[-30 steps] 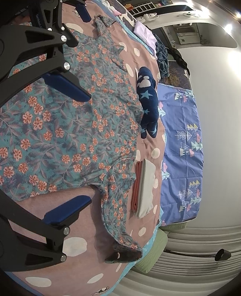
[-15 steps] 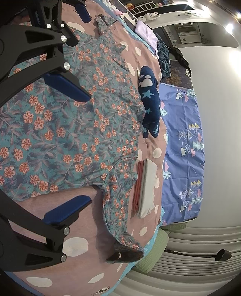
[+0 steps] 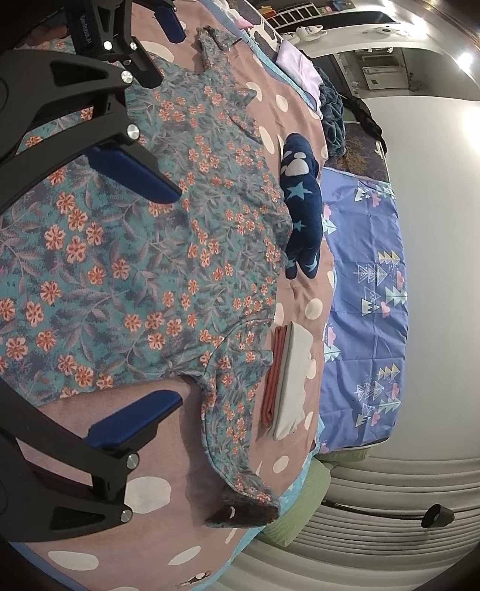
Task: Fold small clothes
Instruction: 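Grasp the sleeve cuff of the teal floral shirt with the left gripper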
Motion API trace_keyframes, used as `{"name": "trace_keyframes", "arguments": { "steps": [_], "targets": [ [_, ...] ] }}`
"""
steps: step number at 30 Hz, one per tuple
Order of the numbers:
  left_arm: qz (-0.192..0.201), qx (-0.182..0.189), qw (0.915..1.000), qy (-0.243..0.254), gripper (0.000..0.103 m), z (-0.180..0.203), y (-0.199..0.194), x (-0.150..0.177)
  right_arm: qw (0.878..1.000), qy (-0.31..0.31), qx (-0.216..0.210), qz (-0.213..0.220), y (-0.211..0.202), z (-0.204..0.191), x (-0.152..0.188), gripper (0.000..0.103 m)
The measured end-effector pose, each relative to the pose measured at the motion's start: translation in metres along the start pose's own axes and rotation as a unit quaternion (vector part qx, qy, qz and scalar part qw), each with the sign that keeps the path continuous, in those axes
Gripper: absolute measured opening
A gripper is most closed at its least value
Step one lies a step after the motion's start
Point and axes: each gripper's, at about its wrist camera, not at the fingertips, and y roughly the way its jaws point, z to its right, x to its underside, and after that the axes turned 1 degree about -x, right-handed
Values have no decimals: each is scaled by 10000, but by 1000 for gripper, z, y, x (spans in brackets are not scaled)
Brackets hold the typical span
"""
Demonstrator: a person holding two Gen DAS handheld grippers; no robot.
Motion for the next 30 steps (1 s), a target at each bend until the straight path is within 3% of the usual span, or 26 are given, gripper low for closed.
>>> {"name": "trace_keyframes", "arguments": {
  "steps": [10, 13, 16, 19, 25, 27, 30],
  "targets": [
    [-75, -107, 9998, -134, 102, -25, 7, 2, 9998, -127, 35, -121, 10, -15, -5, 101],
    [-167, -256, 9986, -437, 102, -49, 10, 0, 9997, -199, 66, -153, 13, -21, -5, 101],
    [-247, -613, 9948, -770, 100, -94, 19, -2, 9995, -212, 76, -223, 17, -26, -6, 101],
    [-385, -1398, 9836, -1073, 92, -156, 31, -4, 9993, -269, 78, -255, 19, -30, -6, 101],
    [-732, -2609, 9538, -1297, 55, -283, 62, -13, 9986, -337, 170, -375, 28, -38, -4, 101],
    [-860, -2716, 9506, -1235, 50, -314, 76, -20, 9982, -333, 209, -454, 33, -40, -4, 101],
    [-1078, -2506, 9562, -1061, 50, -343, 103, -30, 9978, -333, 219, -533, 39, -43, -3, 101]
  ]
}}
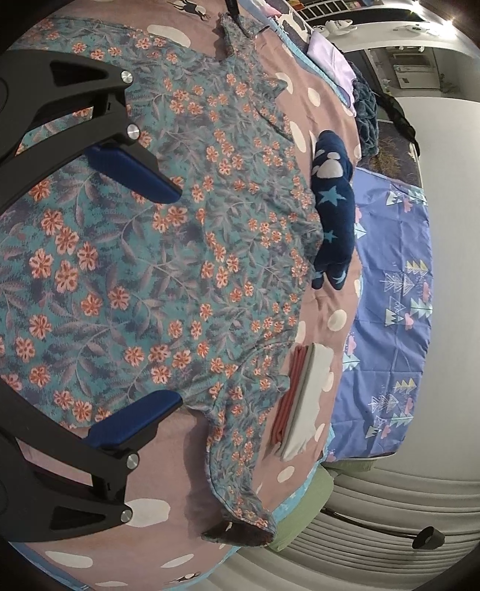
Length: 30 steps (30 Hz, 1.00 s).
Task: Fold small clothes
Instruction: 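Grasp the sleeve cuff of the teal floral shirt with the left gripper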
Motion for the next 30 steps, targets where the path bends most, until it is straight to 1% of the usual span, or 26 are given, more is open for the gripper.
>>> {"name": "trace_keyframes", "arguments": {
  "steps": [1, 4, 6, 7, 8, 9, 10, 12, 13, 14, 15, 17, 19, 21, 22, 23, 24, 27, 28, 30],
  "targets": [
    [-90, 58, 9999, 122, 50, 1, 12, -6, 10000, -15, 19, -28, 2, -1, 0, 101],
    [-226, -208, 9986, 422, 51, 8, 36, -15, 9999, 0, 78, -107, 8, -1, 0, 101],
    [-266, -285, 9983, 425, 49, 8, 47, -20, 9998, 55, 91, -168, 13, -1, 0, 101],
    [-237, -277, 9988, 330, 45, 4, 51, -23, 9997, 75, 97, -194, 15, 0, 0, 101],
    [-210, -230, 9992, 254, 26, 1, 52, -25, 9997, 87, 103, -219, 16, 0, 0, 101],
    [-214, -193, 9994, 175, 15, -2, 54, -28, 9996, 93, 107, -232, 17, 1, 0, 101],
    [-201, -110, 9997, 44, 4, -6, 53, -31, 9996, 86, 114, -239, 18, 1, 0, 101],
    [-16, 253, 9993, -272, 4, -12, 43, -37, 9996, 63, 114, -231, 20, 1, 0, 101],
    [208, 567, 9972, -447, 4, -13, 29, -43, 9997, 53, 114, -230, 21, 1, 0, 101],
    [397, 847, 9943, -512, 4, -9, 16, -47, 9996, 57, 116, -235, 22, 1, 0, 101],
    [668, 1256, 9887, -470, 4, 1, -7, -52, 9996, 86, 112, -251, 25, 2, 0, 101],
    [952, 1676, 9811, -146, 4, 29, -41, -58, 9994, 158, 89, -285, 27, 4, 0, 101],
    [1242, 2050, 9705, 258, 4, 63, -81, -58, 9993, 224, 20, -295, 28, 5, 0, 101],
    [1458, 2468, 9564, 565, 4, 96, -115, -55, 9993, 230, -27, -277, 28, 6, 2, 101],
    [1562, 2762, 9454, 737, 4, 119, -135, -52, 9994, 219, -38, -273, 28, 7, 3, 101],
    [1619, 2997, 9364, 849, 4, 136, -149, -49, 9994, 218, -41, -273, 28, 9, 4, 101],
    [1675, 3292, 9239, 999, 4, 161, -166, -43, 9993, 242, -39, -274, 28, 12, 5, 101],
    [1684, 3746, 9011, 1390, 4, 218, -195, -16, 9989, 377, -22, -269, 28, 23, 7, 101],
    [1586, 3885, 8944, 1548, 5, 242, -198, -3, 9986, 446, 4, -269, 28, 28, 8, 101],
    [1326, 4103, 8854, 1735, 5, 273, -196, 16, 9980, 565, 52, -271, 28, 39, 10, 101]
  ]
}}
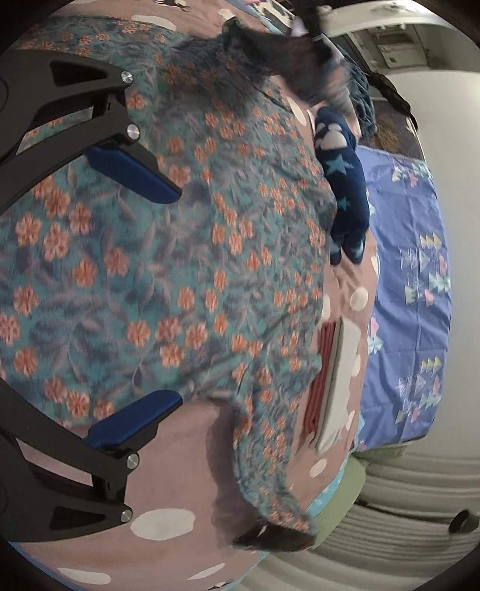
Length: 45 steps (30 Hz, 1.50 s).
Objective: Fold small clothes
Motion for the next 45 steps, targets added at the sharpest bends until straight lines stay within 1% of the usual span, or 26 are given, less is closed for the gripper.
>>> {"name": "trace_keyframes", "arguments": {
  "steps": [5, 8, 10, 11, 13, 14, 15, 16, 19, 21, 23, 25, 27, 28, 29, 30, 31, 32, 35, 36, 38, 41, 42, 43, 44, 45],
  "targets": [
    [-797, 288, 9964, 13, 5, 34, 59, 48, 9995, 308, 46, -73, 2, 31, 0, 101],
    [-974, 312, 9946, -193, 5, 31, 65, 67, 9986, 498, -125, -79, 4, 45, -4, 101],
    [-984, 385, 9932, -497, 5, 19, 60, 72, 9969, 639, -443, -131, 7, 50, -10, 100],
    [-975, 399, 9926, -608, 5, 11, 58, 73, 9950, 683, -703, -172, 9, 51, -14, 95],
    [-962, 401, 9919, -728, 8, 5, 54, 76, 9905, 680, -1156, -306, 16, 48, -22, 70],
    [-959, 405, 9918, -742, 11, 3, 53, 77, 9873, 662, -1392, -382, 20, 44, -26, 63],
    [-951, 410, 9919, -740, 13, 3, 51, 79, 9832, 647, -1646, -453, 24, 40, -31, 52],
    [-954, 410, 9919, -729, 13, 3, 50, 78, 9775, 662, -1924, -552, 31, 35, -36, 47],
    [-978, 386, 9925, -625, 20, 7, 49, 77, 9618, 721, -2530, -760, 50, 15, -50, 46],
    [-1010, 344, 9928, -550, 31, 12, 52, 76, 9515, 696, -2850, -924, 65, 1, -60, 47],
    [-1013, 290, 9933, -477, 33, 16, 54, 76, 9403, 699, -3110, -1194, 86, -16, -70, 54],
    [-1036, 248, 9936, -380, 33, 20, 57, 75, 9329, 710, -3224, -1438, 111, -32, -78, 71],
    [-1040, 217, 9937, -369, 33, 22, 61, 73, 9299, 671, -3205, -1673, 130, -46, -81, 71],
    [-1043, 206, 9936, -393, 32, 21, 64, 71, 9277, 659, -3196, -1813, 140, -55, -80, 67],
    [-1045, 237, 9934, -418, 23, 21, 66, 70, 9284, 673, -3173, -1809, 145, -59, -79, 56],
    [-1044, 287, 9932, -433, 1, 20, 67, 68, 9305, 662, -3138, -1768, 145, -63, -80, 20],
    [-1035, 366, 9928, -472, 2, 20, 67, 66, 9283, 588, -3215, -1772, 143, -68, -83, 6],
    [-946, 408, 9932, -547, 2, 20, 63, 61, 9278, 601, -3280, -1672, 136, -67, -88, 6],
    [-498, 787, 9933, -687, 2, 28, 45, 41, 9464, 271, -3111, -819, 93, -62, -115, 6],
    [-365, 887, 9930, -687, 2, 34, 40, 33, 9496, 180, -3051, -702, 85, -60, -121, 6],
    [-161, 1034, 9927, -597, 2, 49, 36, 16, 9606, -125, -2752, -374, 64, -53, -139, 6],
    [-88, 1090, 9932, -388, 6, 74, 47, 5, 9791, -526, -1963, -44, 56, -40, -148, 12],
    [-170, 1006, 9942, -334, 19, 81, 56, 7, 9829, -577, -1747, 0, 60, -34, -147, 35],
    [-264, 945, 9947, -315, 28, 84, 63, 11, 9876, -629, -1441, 16, 68, -29, -142, 67],
    [-372, 835, 9954, -299, 41, 85, 69, 18, 9901, -622, -1257, -18, 76, -22, -134, 69],
    [-431, 739, 9959, -284, 43, 84, 71, 25, 9910, -570, -1202, -174, 85, -12, -124, 63]
  ]
}}
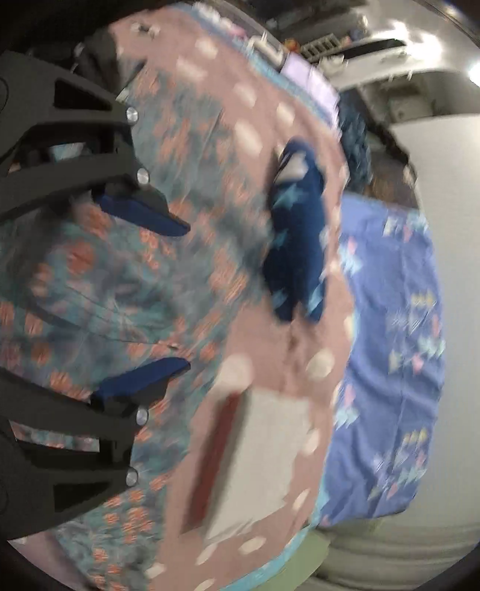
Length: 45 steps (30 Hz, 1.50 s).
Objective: Fold small clothes
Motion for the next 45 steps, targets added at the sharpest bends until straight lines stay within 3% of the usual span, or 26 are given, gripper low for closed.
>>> {"name": "trace_keyframes", "arguments": {
  "steps": [2, 4, 8, 11, 14, 16, 20, 23, 24, 25, 26, 27, 29, 32, 35, 36, 37, 40, 45],
  "targets": [
    [-138, -138, 9998, 28, 44, -8, 1, 10, 9991, 206, -241, -294, 8, 17, 15, 58],
    [-179, -403, 9990, 43, 54, -23, -10, 20, 9973, 394, -427, -443, 11, 29, 29, 57],
    [-36, -1190, 9929, 16, 60, -63, -47, 33, 9962, 448, -434, -609, 17, 40, 52, 57],
    [38, -1814, 9828, -338, 62, -105, -76, 43, 9951, 377, -601, -687, 16, 39, 65, 57],
    [-3, -2421, 9659, -918, 62, -152, -96, 53, 9964, 151, -517, -659, 14, 33, 72, 57],
    [-26, -2637, 9574, -1176, 62, -174, -105, 59, 9956, 310, -631, -623, 18, 35, 67, 57],
    [-250, -2515, 9554, -1530, 63, -199, -95, 63, 9848, 1006, -1235, -692, 35, 51, 48, 56],
    [-386, -2559, 9543, -1497, 64, -199, -85, 64, 9838, 1234, -999, -838, 57, 56, 34, 45],
    [-391, -2587, 9540, -1466, 64, -197, -83, 63, 9838, 1294, -920, -829, 63, 57, 29, 39],
    [-395, -2610, 9537, -1442, 64, -196, -84, 64, 9841, 1302, -868, -841, 65, 56, 27, 16],
    [-383, -2615, 9538, -1431, 62, -195, -82, 64, 9846, 1275, -825, -868, 66, 54, 24, 3],
    [-339, -2580, 9546, -1449, 58, -194, -84, 66, 9847, 1275, -844, -839, 63, 51, 21, 4],
    [-255, -2500, 9558, -1525, 48, -196, -88, 68, 9886, 1090, -1015, -201, 31, 39, 12, 4],
    [-208, -2411, 9563, -1640, 47, -201, -90, 70, 9950, 603, -719, 340, 2, 29, 6, 5],
    [-222, -2448, 9560, -1599, 47, -198, -89, 69, 9992, 64, 364, -119, 31, 33, 13, 19],
    [-209, -2437, 9563, -1605, 48, -198, -89, 69, 9976, 70, 624, -303, 40, 39, 18, 23],
    [-170, -2386, 9569, -1644, 48, -199, -92, 69, 9971, 262, 603, -372, 41, 48, 24, 23],
    [-13, -1995, 9609, -1922, 50, -209, -100, 68, 9945, 1009, -243, -98, 17, 65, 36, 23],
    [78, -1629, 9634, -2129, 57, -234, -90, 44, 9901, 578, -1277, -99, -10, 34, 51, 24]
  ]
}}
